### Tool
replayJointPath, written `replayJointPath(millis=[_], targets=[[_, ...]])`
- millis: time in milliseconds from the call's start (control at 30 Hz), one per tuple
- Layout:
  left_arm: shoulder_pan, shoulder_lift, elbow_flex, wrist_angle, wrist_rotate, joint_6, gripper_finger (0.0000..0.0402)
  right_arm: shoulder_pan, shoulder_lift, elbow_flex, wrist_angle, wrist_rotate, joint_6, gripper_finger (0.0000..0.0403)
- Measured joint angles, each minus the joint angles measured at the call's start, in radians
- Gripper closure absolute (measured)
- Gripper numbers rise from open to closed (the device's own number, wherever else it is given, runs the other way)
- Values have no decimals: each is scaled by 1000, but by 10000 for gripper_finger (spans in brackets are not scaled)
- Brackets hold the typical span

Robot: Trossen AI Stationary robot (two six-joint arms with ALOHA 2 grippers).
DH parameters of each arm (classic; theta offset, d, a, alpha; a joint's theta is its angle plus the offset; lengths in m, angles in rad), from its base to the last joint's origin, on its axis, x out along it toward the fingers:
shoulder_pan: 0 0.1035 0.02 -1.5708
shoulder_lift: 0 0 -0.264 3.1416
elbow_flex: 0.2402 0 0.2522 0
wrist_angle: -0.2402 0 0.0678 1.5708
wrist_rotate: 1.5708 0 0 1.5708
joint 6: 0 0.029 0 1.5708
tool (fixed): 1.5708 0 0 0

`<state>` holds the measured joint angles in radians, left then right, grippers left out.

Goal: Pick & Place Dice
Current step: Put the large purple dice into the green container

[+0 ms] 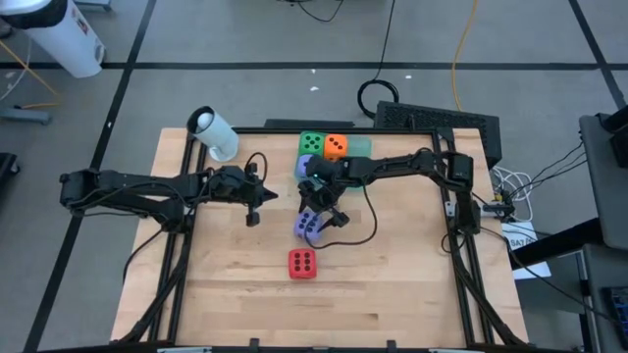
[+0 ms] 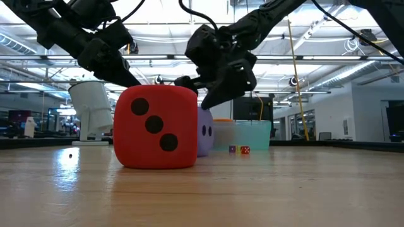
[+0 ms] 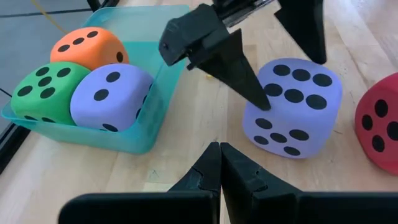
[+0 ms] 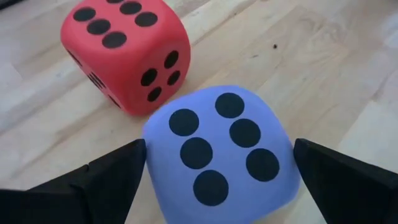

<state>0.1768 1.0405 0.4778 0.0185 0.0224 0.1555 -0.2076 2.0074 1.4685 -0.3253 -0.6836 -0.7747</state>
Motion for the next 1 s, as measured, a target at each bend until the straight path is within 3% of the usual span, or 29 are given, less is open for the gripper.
replayJointPath(millis=[800,1000], targets=[[0,0,0,8,3,-1,394,27,54,-9,-3,48,133,8],[0,0,0,8,3,-3,394,27,24,-12,19,55,180,26]])
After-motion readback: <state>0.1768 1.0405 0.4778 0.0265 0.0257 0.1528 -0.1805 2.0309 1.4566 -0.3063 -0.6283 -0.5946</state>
